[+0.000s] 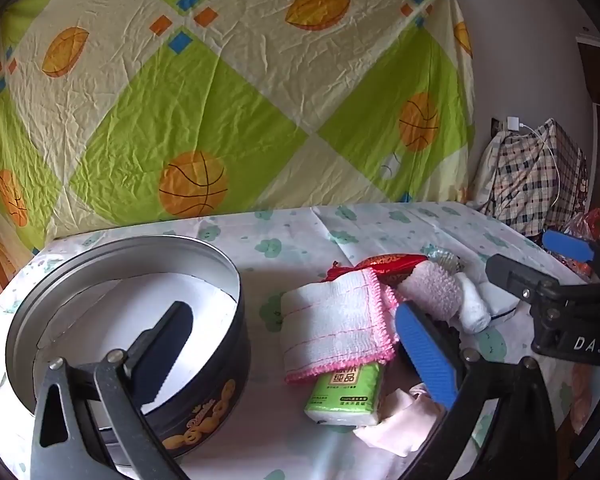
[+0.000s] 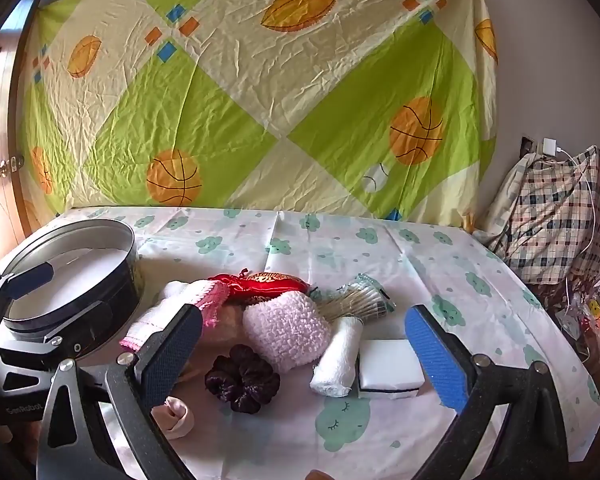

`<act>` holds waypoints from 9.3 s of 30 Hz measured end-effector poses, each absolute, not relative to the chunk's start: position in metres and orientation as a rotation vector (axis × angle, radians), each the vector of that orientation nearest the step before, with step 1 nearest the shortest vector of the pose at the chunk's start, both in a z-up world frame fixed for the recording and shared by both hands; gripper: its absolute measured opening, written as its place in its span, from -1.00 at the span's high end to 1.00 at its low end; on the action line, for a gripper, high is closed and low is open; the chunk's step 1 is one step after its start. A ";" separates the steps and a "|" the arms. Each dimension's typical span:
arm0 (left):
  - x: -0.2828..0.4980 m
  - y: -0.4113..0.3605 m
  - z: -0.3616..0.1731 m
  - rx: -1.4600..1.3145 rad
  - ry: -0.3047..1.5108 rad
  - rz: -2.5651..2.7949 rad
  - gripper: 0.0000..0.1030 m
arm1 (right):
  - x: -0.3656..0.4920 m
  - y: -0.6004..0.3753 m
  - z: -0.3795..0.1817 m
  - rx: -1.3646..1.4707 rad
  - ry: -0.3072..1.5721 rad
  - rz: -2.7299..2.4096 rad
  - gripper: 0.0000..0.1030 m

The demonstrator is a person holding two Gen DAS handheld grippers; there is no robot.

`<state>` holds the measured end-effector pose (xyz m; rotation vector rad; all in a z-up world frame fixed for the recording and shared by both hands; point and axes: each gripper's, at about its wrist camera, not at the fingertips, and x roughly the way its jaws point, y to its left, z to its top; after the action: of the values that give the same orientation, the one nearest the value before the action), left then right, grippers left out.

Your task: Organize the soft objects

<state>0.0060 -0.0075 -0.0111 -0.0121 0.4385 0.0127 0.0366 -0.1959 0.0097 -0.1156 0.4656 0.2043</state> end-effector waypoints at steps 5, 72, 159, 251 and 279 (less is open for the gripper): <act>0.007 -0.008 -0.013 -0.012 0.439 0.015 -0.99 | 0.037 -0.196 0.009 -0.116 0.468 0.206 -0.99; 0.064 -0.042 -0.036 0.047 0.591 -0.061 -0.99 | 0.069 -0.276 -0.019 0.021 0.544 0.085 -0.99; 0.107 -0.039 -0.058 -0.012 0.768 -0.208 0.10 | 0.086 -0.225 -0.022 -0.039 0.432 0.303 -0.15; -0.017 0.062 -0.014 -0.150 0.227 0.114 0.72 | 0.030 -0.106 -0.010 -0.050 0.264 0.559 -0.15; -0.026 0.103 -0.002 -0.182 0.208 0.159 0.79 | 0.025 -0.063 -0.002 -0.111 0.237 0.643 -0.16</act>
<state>-0.0261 0.1034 -0.0024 -0.1817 0.2076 0.1589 0.0252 -0.0634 -0.0021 -0.1109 0.2371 0.6428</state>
